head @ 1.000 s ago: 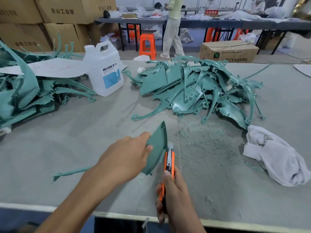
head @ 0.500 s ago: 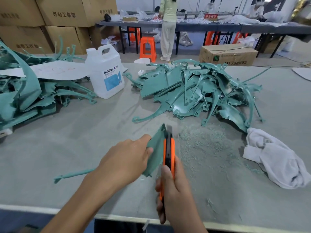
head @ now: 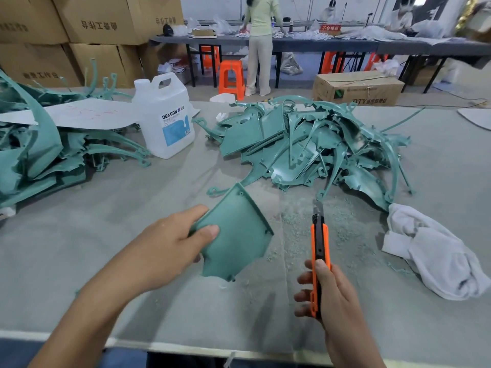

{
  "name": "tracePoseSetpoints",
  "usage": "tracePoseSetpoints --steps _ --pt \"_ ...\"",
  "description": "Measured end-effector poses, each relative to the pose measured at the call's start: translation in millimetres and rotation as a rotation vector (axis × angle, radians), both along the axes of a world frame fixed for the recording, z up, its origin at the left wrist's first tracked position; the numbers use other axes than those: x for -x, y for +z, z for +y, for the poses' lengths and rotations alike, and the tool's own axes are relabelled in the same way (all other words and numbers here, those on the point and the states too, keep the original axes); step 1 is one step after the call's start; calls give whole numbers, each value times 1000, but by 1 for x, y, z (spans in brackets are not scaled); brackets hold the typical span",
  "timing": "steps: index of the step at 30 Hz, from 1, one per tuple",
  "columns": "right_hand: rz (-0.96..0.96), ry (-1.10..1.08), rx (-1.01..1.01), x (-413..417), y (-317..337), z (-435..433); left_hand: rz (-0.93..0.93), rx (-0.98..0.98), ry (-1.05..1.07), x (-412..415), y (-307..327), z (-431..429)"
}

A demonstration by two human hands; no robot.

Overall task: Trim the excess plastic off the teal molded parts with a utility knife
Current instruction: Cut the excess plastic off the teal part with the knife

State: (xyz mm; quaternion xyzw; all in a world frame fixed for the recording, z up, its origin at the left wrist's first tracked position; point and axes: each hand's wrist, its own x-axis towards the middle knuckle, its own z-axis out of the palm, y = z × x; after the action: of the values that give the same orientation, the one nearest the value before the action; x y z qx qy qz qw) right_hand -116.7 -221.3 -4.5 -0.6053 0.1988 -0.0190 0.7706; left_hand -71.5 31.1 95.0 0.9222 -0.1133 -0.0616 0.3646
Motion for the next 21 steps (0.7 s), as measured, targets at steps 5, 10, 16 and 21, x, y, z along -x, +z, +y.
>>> tracePoseSetpoints --steps 5,10,16,21 --pt "-44 2 -73 -5 15 1 -23 41 -175 8 17 3" --pt "33 160 -357 -12 37 -1 -420 -186 -147 24 14 -3" --pt "23 209 -519 -5 32 6 -646 -56 49 39 -13 -19" --pt "-57 148 -619 0 28 25 -449 496 275 54 -31 -58"
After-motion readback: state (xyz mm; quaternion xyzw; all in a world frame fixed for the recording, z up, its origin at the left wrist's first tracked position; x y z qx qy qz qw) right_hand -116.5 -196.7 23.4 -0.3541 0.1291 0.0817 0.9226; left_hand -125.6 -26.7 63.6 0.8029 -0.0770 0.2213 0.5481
